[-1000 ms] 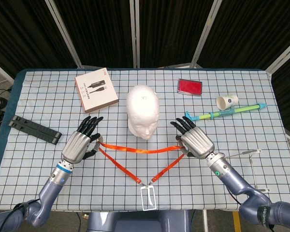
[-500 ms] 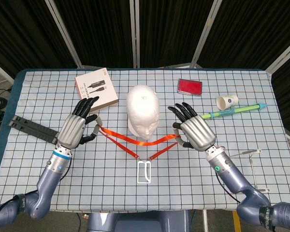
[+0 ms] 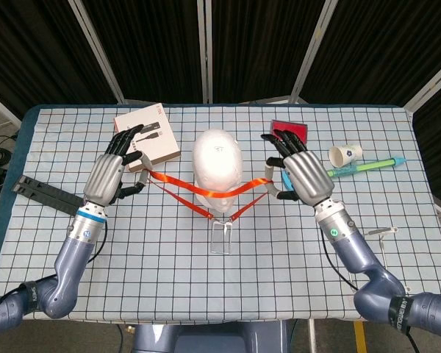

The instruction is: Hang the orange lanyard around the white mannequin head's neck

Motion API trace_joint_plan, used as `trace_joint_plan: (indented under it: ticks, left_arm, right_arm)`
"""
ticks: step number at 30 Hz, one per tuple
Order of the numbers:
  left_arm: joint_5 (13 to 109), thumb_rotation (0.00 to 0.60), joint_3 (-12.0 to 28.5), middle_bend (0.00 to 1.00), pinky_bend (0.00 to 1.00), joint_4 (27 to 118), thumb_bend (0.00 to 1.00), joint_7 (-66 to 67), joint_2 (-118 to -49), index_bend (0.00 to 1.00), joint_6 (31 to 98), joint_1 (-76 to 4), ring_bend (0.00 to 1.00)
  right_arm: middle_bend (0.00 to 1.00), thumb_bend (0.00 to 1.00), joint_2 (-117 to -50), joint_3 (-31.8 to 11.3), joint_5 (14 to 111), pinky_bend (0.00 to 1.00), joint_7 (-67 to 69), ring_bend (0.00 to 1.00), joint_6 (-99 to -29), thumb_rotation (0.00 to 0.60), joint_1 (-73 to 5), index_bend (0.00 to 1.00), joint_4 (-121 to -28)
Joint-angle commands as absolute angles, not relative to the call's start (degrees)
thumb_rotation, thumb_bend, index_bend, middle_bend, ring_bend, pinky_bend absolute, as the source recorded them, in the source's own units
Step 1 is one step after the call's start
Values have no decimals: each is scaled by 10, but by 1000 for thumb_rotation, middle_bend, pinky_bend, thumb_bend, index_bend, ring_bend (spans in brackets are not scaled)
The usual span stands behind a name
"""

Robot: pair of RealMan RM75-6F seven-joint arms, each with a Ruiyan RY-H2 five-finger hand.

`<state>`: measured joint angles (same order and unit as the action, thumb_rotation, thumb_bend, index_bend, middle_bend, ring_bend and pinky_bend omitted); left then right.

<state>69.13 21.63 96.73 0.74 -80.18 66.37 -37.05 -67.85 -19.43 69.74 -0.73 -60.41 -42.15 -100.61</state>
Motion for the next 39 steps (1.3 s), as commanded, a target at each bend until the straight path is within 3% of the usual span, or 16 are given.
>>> trace_joint_plan:
  ticks: [1, 18, 35, 38, 39]
  left_arm:
    - [647, 600, 240, 0, 0, 978, 570, 16, -790, 853, 639, -388, 0]
    - [436, 600, 298, 0, 0, 993, 570, 91, -775, 858, 600, -461, 0]
    - [302, 600, 305, 0, 0, 863, 569, 113, -822, 799, 544, -543, 0]
    - [297, 600, 302, 0, 0, 843, 568, 108, -829, 706, 533, -549, 0]
    - [296, 600, 300, 0, 0, 835, 562, 106, -831, 544, 529, -551, 0]
  right_arm:
    - [123, 737, -677, -213, 675, 0, 25, 0, -591, 600, -429, 731, -983]
    - [136, 738, -674, -257, 565, 0, 56, 0, -538, 600, -464, 730, -918]
    - [150, 738, -784, -258, 463, 0, -16, 0, -483, 600, -557, 728, -726]
    - [152, 732, -799, -258, 458, 0, -23, 0, -483, 600, -568, 703, -698]
    - [145, 697, -806, -258, 455, 0, -27, 0, -482, 600, -572, 642, -686]
